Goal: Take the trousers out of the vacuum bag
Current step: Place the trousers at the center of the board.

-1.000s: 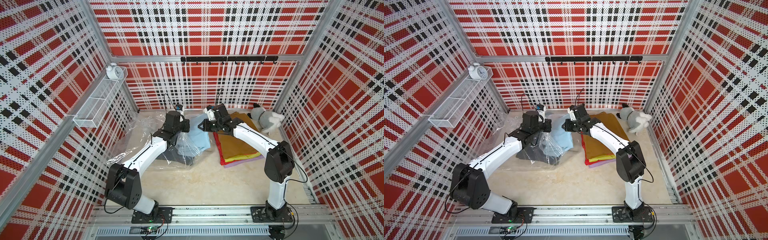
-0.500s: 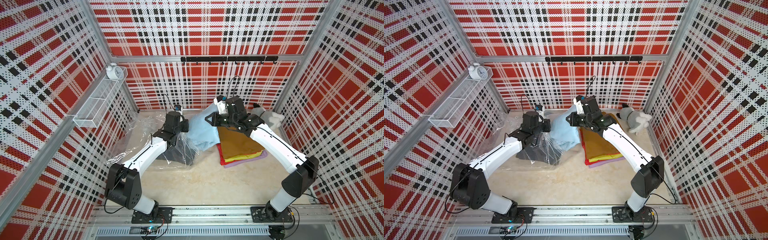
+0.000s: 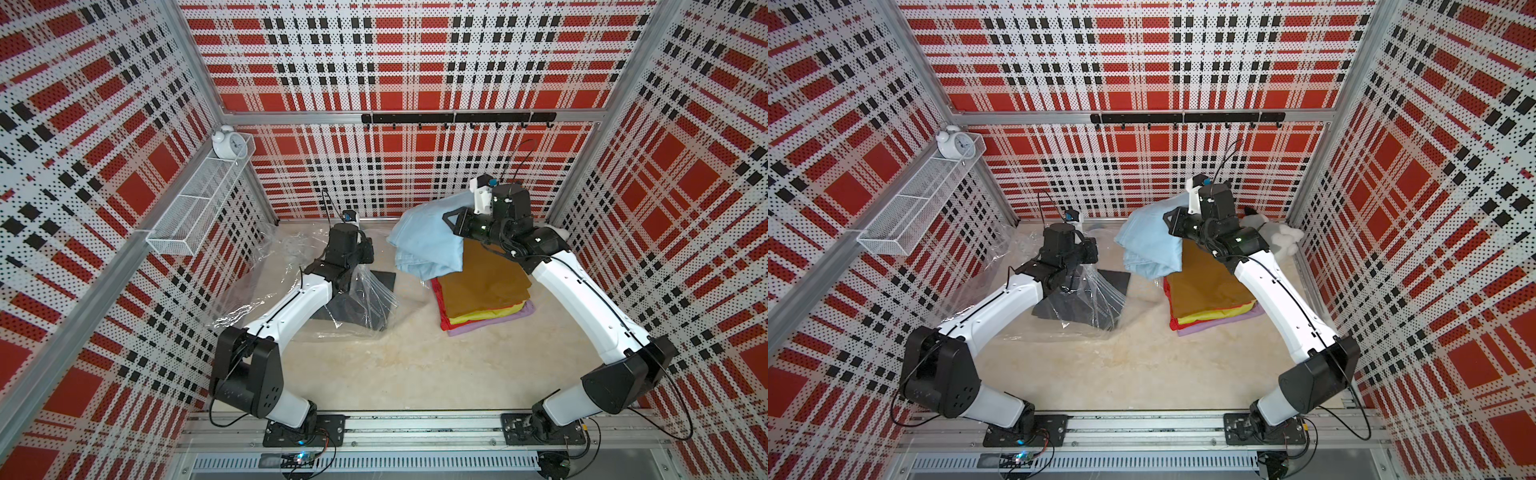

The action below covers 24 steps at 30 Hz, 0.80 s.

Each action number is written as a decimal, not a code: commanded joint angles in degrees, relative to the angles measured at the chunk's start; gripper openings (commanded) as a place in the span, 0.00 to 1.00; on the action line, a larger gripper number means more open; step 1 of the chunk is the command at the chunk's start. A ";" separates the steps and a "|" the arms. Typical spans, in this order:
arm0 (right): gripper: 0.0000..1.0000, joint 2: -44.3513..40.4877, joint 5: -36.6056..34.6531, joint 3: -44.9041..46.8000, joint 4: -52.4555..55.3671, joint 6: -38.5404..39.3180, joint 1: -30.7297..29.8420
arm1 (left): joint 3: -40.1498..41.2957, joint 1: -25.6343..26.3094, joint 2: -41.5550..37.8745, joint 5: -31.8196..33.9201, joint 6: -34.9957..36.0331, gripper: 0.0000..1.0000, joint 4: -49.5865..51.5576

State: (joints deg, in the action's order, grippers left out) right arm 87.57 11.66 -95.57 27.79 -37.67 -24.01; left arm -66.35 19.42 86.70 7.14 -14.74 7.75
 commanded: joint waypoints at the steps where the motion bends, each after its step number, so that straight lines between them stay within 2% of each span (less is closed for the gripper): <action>1: 0.00 -2.07 -2.25 -2.21 -13.64 -2.01 1.56 | 0.52 -0.43 -0.56 1.22 -0.30 0.00 -1.77; 9: 0.00 2.22 -3.86 -6.36 -19.22 -4.76 5.40 | 0.64 -0.44 -0.77 1.33 -0.02 0.00 -1.95; 13: 0.00 3.66 -6.88 -6.94 -19.68 -4.94 6.16 | 0.55 -0.44 -0.65 0.96 0.24 0.00 -1.95; 20: 0.00 2.15 -10.27 0.01 -21.38 -4.95 6.26 | 0.69 -0.52 -0.58 0.73 0.43 0.00 -2.04; 24: 0.00 -1.32 -11.56 7.03 -21.68 -6.19 6.32 | 0.61 -0.52 -0.39 0.60 0.46 0.00 -2.04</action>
State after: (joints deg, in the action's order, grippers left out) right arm 91.77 2.13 -90.61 14.04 -43.09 -18.04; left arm -66.08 19.40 86.70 7.55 -14.92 7.70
